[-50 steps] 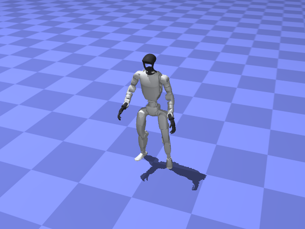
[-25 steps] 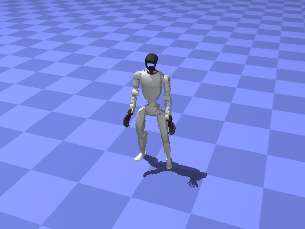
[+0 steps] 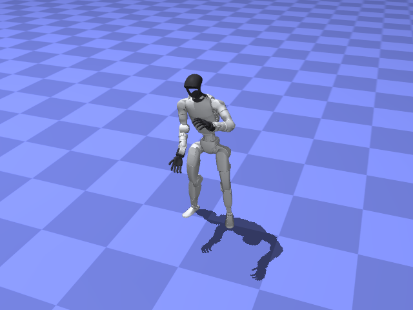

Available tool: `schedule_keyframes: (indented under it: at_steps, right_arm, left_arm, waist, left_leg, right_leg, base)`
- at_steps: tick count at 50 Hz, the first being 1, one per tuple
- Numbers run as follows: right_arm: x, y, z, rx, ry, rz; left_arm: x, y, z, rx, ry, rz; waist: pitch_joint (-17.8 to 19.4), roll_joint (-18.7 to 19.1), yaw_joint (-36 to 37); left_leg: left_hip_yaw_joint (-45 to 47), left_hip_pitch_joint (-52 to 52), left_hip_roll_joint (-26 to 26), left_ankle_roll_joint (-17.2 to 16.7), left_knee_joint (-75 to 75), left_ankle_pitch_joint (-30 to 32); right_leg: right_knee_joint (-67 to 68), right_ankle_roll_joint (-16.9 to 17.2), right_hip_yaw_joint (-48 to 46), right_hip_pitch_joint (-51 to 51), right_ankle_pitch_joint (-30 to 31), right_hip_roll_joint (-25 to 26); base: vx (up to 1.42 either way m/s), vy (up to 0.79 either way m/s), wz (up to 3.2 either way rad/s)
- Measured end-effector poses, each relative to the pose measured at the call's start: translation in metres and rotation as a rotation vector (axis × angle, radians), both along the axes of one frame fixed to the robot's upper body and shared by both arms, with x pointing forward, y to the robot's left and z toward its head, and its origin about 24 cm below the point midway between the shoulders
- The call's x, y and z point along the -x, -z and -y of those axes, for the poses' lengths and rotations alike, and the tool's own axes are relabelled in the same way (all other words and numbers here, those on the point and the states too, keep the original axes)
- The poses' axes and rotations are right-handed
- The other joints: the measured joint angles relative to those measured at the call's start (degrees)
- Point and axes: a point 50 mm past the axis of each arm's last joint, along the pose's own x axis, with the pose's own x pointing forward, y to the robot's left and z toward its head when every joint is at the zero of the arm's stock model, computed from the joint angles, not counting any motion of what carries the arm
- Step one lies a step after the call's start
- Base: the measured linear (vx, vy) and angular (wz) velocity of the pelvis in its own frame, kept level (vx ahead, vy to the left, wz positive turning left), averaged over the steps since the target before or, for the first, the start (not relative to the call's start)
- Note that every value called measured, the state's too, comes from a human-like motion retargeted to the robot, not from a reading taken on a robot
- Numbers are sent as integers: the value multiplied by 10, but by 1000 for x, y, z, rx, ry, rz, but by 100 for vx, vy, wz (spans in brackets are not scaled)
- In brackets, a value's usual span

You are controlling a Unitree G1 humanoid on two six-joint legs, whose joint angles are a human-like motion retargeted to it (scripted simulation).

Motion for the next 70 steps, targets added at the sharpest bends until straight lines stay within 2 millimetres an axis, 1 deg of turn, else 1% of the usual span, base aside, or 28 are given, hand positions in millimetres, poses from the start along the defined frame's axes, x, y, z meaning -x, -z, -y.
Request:
schedule_keyframes:
  at_steps: [3, 6, 8, 10, 13, 17, 20, 23, 25, 27, 30, 32, 33, 38, 43, 45, 48, 51, 52, 53, 55, 56, 57, 58, 59, 63, 65, 70]
  right_arm:
    - [1, 4, -4, 32, 21, -37]
    - [4, 10, -8, 67, 111, -100]
    - [8, 17, -13, 82, 132, -153]
    - [12, 22, -17, 96, 144, -197]
    - [15, 24, -12, 125, 189, -214]
    - [23, 30, 3, 123, 183, -198]
    - [30, 38, 12, 107, 164, -218]
    - [34, 44, 18, 120, 153, -252]
    - [34, 46, 21, 141, 173, -271]
    - [35, 48, 21, 169, 203, -299]
    - [34, 55, 11, 209, 170, -365]
    - [33, 58, 5, 233, 143, -404]
    - [33, 58, 5, 247, 156, -417]
    - [38, 57, 22, 258, 290, -391]
    - [55, 69, 34, 190, 301, -389]
    - [54, 65, 34, 206, 258, -340]
    - [42, 37, 35, 334, 184, -184]
    - [30, -5, 38, 490, 156, -7]
    - [27, -20, 38, 548, 147, 68]
    - [25, -36, 37, 615, 122, 167]
    - [23, -70, 38, 699, 166, 293]
    - [24, -92, 38, 800, 168, 460]
    - [27, -112, 36, 863, 165, 592]
    - [26, -127, 33, 850, 159, 647]
    - [26, -145, 31, 855, 162, 720]
    - [41, -223, 24, 952, 276, 1063]
    - [50, -263, 26, 965, 434, 1156]
    - [89, -339, 11, 1102, 676, 1539]
  left_arm:
    - [-28, 24, 48, -69, 38, -101]
    - [-69, 90, 88, -210, -8, -310]
    - [-84, 145, 94, -356, -57, -521]
    - [-84, 179, 87, -403, -81, -642]
    - [-74, 163, 60, -274, -109, -473]
    - [-55, 97, 33, -96, -118, -195]
    - [-44, 50, 25, -38, -136, -56]
    - [-41, 29, 34, 14, -114, -11]
    - [-48, 39, 51, 37, -75, -50]
    - [-67, 76, 74, -37, -67, -197]
    - [-91, 169, 102, -429, -106, -602]
    - [-82, 222, 105, -578, -92, -819]
    - [-76, 238, 102, -559, -93, -854]
    - [-53, 253, 89, -323, -35, -728]
    - [-26, 282, 101, -111, 102, -871]
    - [-16, 292, 104, 84, 148, -954]
    - [-5, 295, 103, 581, 233, -1042]
    - [7, 288, 109, 1158, 380, -1049]
    - [9, 282, 111, 1245, 447, -1040]
    - [10, 275, 109, 1163, 522, -1031]
    - [11, 249, 118, 1390, 702, -986]
    - [1, 228, 100, 637, 569, -830]
    - [-4, 209, 95, 253, 542, -711]
    - [-3, 186, 103, 556, 774, -732]
    - [-4, 164, 106, 625, 907, -701]
    - [-2, 72, 105, 400, 994, -414]
    - [15, 35, 116, 794, 1179, -377]
    - [53, -38, 108, 552, 1188, -16]
  waist:
    - [8, -3, -21]
    - [14, -11, -48]
    - [14, -20, -68]
    - [14, -27, -83]
    - [15, -31, -83]
    - [18, -32, -47]
    - [23, -33, -13]
    - [30, -36, 0]
    - [35, -36, -6]
    - [37, -35, -24]
    - [38, -39, -65]
    - [36, -43, -90]
    - [35, -44, -99]
    - [34, -46, -78]
    - [22, -42, -14]
    - [14, -42, 1]
    - [-1, -43, 7]
    - [-20, -47, 9]
    - [-29, -48, 10]
    - [-40, -50, 12]
    - [-57, -53, 18]
    - [-72, -57, 19]
    - [-85, -60, 21]
    - [-94, -63, 26]
    - [-103, -64, 29]
    - [-146, -74, 46]
    - [-160, -79, 62]
    - [-225, -87, 80]
  left_leg:
    - [-6, -5, 0, -6, -1, 3]
    - [-12, -7, 0, -11, -3, 5]
    - [-12, -6, 0, -12, -5, 6]
    - [-7, -3, 2, -12, -7, 6]
    - [12, 6, 5, -9, -9, 5]
    - [42, 16, 8, 0, -4, -1]
    - [57, 16, 9, 7, 7, -6]
    - [59, 9, 10, 9, 18, -8]
    - [53, 2, 10, 8, 21, -7]
    - [41, -5, 10, 6, 18, -4]
    - [21, -13, 8, 1, 7, 2]
    - [12, -13, 7, -4, -3, 7]
    - [10, -11, 6, -8, -8, 10]
    - [14, 5, 5, -24, -22, 18]
    - [11, 3, 7, -14, -4, 9]
    - [3, -4, 8, -7, 8, 2]
    - [-14, -11, 9, 1, 24, -8]
    - [-31, -11, 8, 6, 31, -16]
    - [-36, -9, 7, 6, 32, -19]
    - [-42, -6, 7, 6, 33, -21]
    - [-51, 0, 5, 6, 35, -25]
    - [-56, 2, 5, 2, 37, -28]
    - [-61, 4, 4, 0, 39, -30]
    - [-65, 8, 3, 2, 42, -33]
    - [-68, 12, 2, 2, 45, -36]
    - [-72, 25, -1, 7, 59, -49]
    - [-66, 34, -2, 12, 63, -55]
    - [-40, 61, -4, 21, 51, -66]
  right_leg:
    - [-6, -2, -7, 1, 4, 0]
    - [-11, -5, -15, 6, 6, 1]
    - [-12, -7, -17, 7, 6, 2]
    - [-12, -10, -12, 6, 6, 3]
    - [-7, -11, 8, -1, 7, 7]
    - [-1, -6, 44, -13, 11, 11]
    - [-1, 1, 62, -20, 14, 11]
    - [-7, 4, 63, -21, 19, 9]
    - [-14, 4, 56, -19, 22, 9]
    - [-21, 3, 42, -15, 25, 9]
    - [-31, 1, 16, -9, 27, 9]
    - [-31, -1, 5, -6, 25, 10]
    - [-30, -2, 2, -6, 24, 11]
    - [-15, 0, 6, -5, 16, 11]
    - [-7, 8, 5, -2, 9, 8]
    - [-5, 10, -3, 2, 5, 6]
    - [-1, 12, -21, 11, -5, 3]
    - [8, 10, -38, 23, -18, 0]
    - [13, 9, -44, 26, -23, -1]
    - [18, 9, -48, 30, -29, -3]
    - [28, 6, -59, 39, -39, -6]
    - [34, 8, -63, 42, -46, -6]
    - [38, 9, -68, 47, -51, -7]
    - [39, 7, -73, 56, -55, -9]
    - [39, 7, -77, 63, -58, -10]
    - [34, 10, -84, 89, -67, -14]
    - [29, 12, -82, 99, -70, -17]
    - [25, 20, -60, 105, -74, -19]
  base:
    - [-7, 3, 15]
    - [-3, 2, 14]
    - [0, 0, 0]
    - [0, 0, -14]
    - [0, -2, -53]
    - [0, -3, -73]
    - [-3, -3, -50]
    - [-6, -2, -8]
    - [-7, -1, 29]
    - [-8, 0, 54]
    - [-6, 0, 64]
    - [-3, 0, 47]
    - [-1, 0, 29]
    - [0, 0, 0]
    - [7, -3, 2]
    - [8, -1, 35]
    - [10, 0, 51]
    - [13, 1, 52]
    - [15, 1, 49]
    - [16, 1, 47]
    - [17, 0, 45]
    - [17, 0, 43]
    - [18, 0, 40]
    - [18, 0, 34]
    - [18, 0, 28]
    - [19, 0, 7]
    - [20, 1, -24]
    - [21, 1, -44]
